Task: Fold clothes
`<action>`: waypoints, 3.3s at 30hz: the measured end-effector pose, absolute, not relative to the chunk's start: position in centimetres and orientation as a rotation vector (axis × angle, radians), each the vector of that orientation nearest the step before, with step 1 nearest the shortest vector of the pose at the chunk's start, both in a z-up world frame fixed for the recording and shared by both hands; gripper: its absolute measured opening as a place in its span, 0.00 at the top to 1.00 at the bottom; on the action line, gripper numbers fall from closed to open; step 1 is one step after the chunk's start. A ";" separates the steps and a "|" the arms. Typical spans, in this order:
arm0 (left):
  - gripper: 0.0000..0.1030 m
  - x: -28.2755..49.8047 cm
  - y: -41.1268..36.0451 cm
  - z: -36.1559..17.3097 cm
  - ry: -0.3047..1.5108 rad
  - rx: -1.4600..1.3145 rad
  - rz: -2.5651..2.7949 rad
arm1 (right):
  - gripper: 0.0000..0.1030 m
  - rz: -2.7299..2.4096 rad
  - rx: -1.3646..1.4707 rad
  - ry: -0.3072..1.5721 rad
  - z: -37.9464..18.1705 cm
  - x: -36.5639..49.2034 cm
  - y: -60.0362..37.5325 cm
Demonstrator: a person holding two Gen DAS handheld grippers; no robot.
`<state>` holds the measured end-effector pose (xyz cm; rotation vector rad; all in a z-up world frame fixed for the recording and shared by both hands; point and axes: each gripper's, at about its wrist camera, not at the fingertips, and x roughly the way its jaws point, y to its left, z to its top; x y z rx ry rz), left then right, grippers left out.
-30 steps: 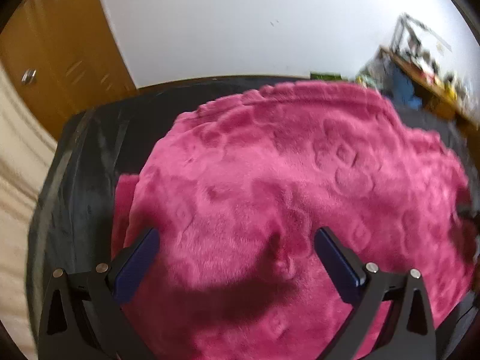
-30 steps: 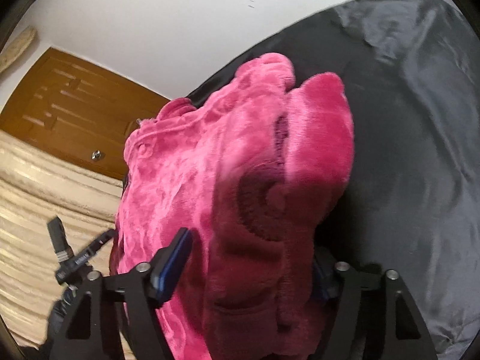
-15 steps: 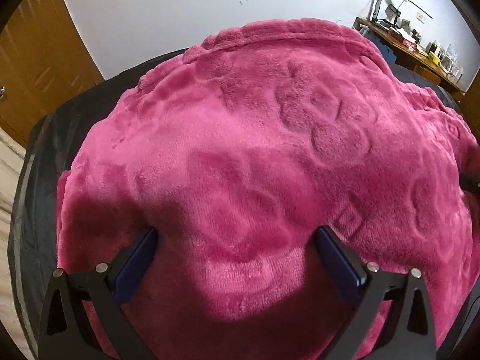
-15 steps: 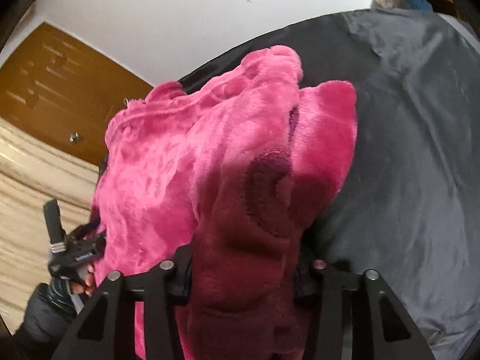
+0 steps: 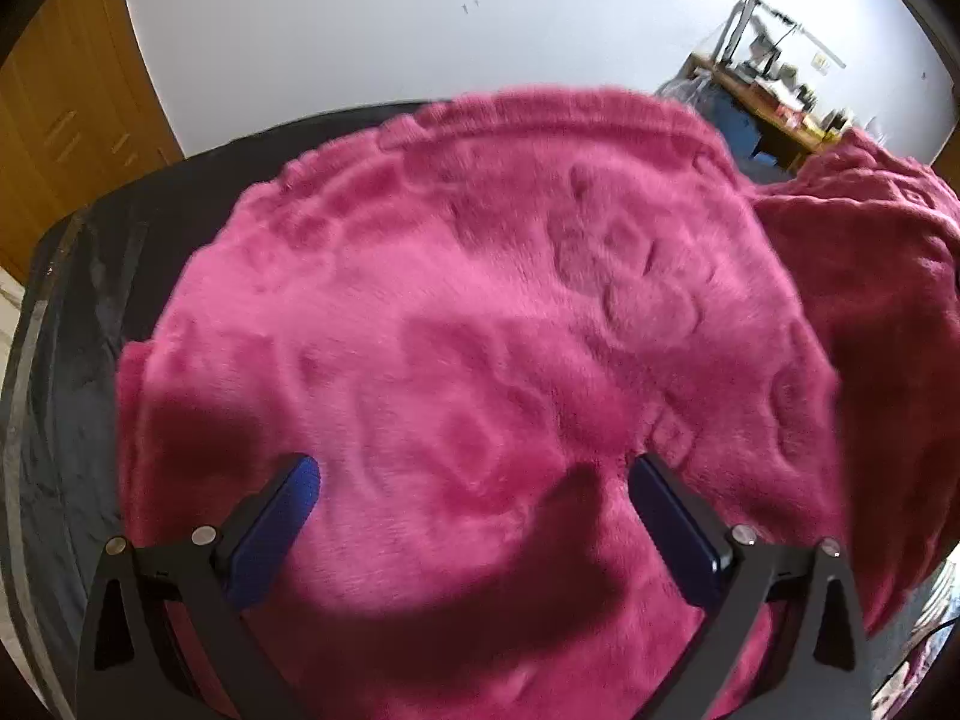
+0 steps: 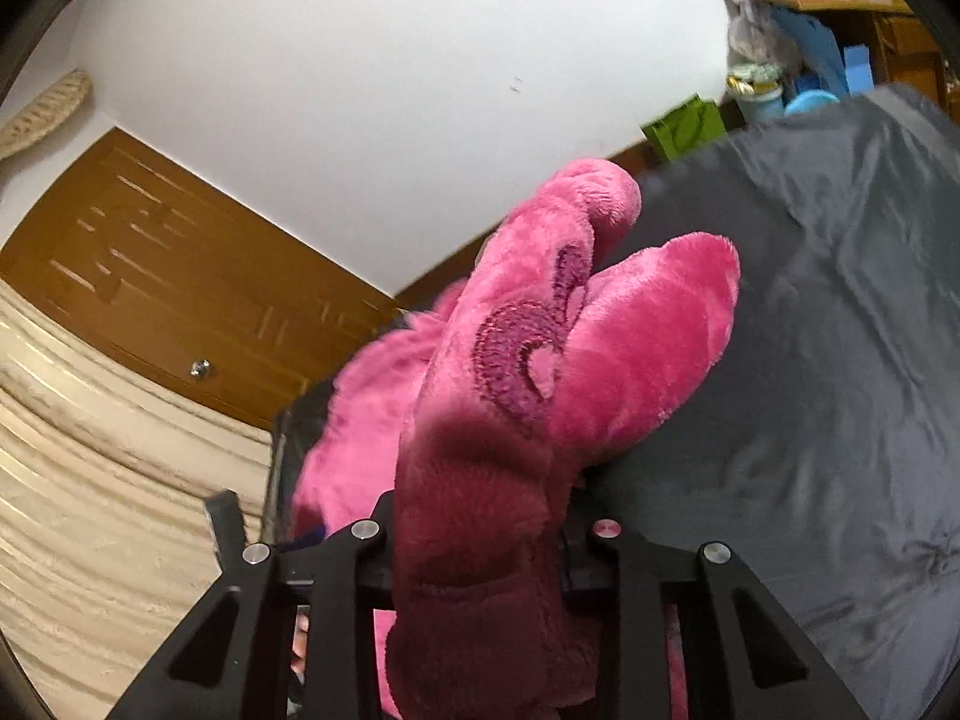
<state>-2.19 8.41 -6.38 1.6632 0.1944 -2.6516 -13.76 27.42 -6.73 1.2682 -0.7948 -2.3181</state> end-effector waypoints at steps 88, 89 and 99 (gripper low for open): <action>0.00 1.4 -16.4 -3.9 0.956 1.561 -2.496 | 0.17 -2.288 1.074 0.628 -16.7 -4.1 -14.4; 0.00 1.7 -16.7 -3.3 0.974 1.537 -2.502 | 0.17 -2.289 1.072 0.634 -16.9 -4.0 -14.5; 0.00 -0.4 -10.1 3.1 0.947 1.528 -2.835 | 0.16 -2.276 1.046 0.599 -17.0 -3.8 -14.3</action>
